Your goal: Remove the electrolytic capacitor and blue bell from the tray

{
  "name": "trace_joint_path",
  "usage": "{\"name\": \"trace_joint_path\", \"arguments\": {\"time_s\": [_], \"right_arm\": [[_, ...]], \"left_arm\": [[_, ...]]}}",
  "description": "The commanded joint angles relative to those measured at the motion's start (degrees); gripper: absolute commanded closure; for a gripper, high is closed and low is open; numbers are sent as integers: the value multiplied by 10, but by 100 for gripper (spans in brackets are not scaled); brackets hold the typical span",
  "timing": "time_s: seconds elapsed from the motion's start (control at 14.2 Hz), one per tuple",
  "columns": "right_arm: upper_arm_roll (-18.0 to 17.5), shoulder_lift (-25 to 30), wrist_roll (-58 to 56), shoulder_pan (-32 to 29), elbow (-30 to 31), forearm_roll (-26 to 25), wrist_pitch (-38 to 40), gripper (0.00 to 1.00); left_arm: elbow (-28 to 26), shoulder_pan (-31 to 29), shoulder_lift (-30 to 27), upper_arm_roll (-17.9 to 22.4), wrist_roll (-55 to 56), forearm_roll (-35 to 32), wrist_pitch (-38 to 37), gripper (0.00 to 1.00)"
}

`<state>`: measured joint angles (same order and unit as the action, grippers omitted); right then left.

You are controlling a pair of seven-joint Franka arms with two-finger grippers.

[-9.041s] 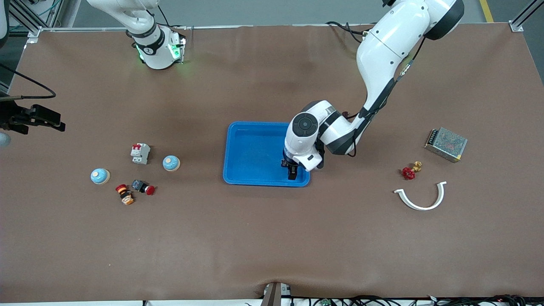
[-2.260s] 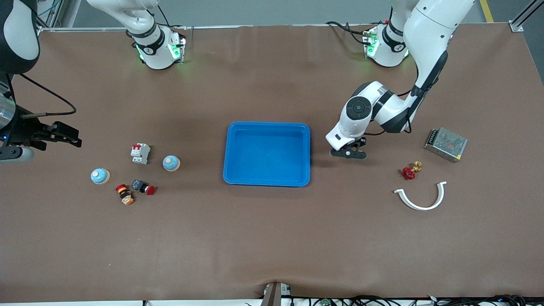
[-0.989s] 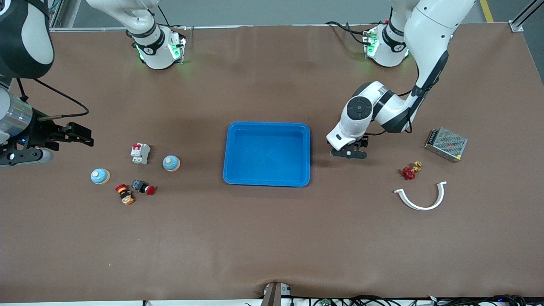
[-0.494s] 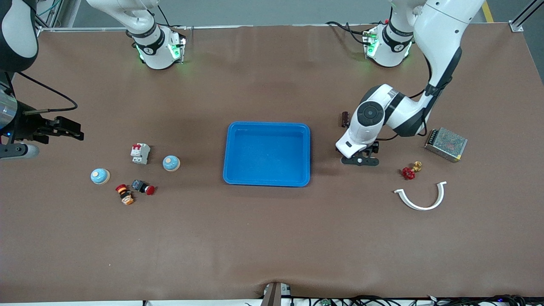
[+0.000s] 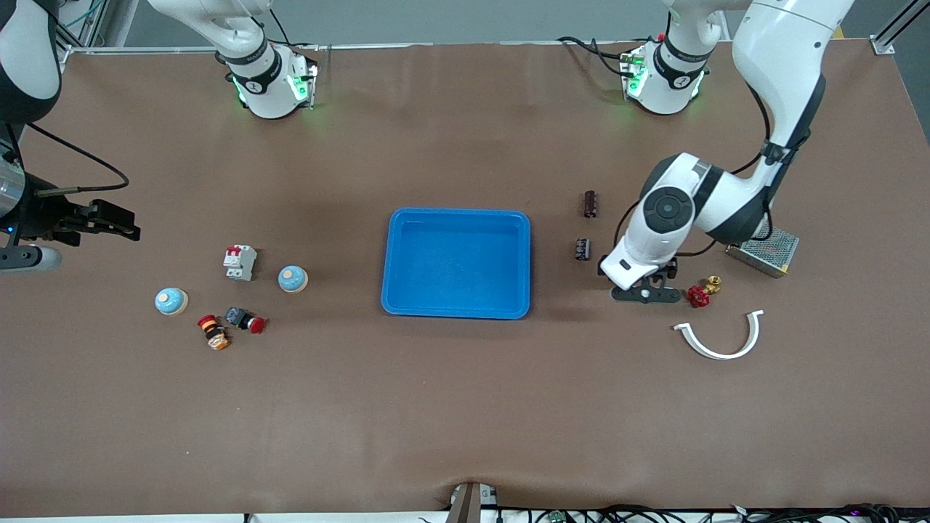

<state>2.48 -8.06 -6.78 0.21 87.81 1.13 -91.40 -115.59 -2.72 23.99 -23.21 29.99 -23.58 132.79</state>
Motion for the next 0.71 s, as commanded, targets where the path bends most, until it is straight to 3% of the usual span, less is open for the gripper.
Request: {"name": "trace_joint_path", "arguments": {"time_s": [0.0, 0.28, 0.64], "right_arm": [[-3, -1, 7, -1, -7, 3, 2, 0], [-3, -1, 7, -2, -7, 3, 2, 0], [-3, -1, 7, -2, -7, 3, 2, 0]], "left_arm": [[32, -37, -10, -10, -58, 28, -39, 0], [105, -68, -9, -10, -135, 66, -124, 0], [148, -97, -10, -10, -170, 71, -153, 0]]}}
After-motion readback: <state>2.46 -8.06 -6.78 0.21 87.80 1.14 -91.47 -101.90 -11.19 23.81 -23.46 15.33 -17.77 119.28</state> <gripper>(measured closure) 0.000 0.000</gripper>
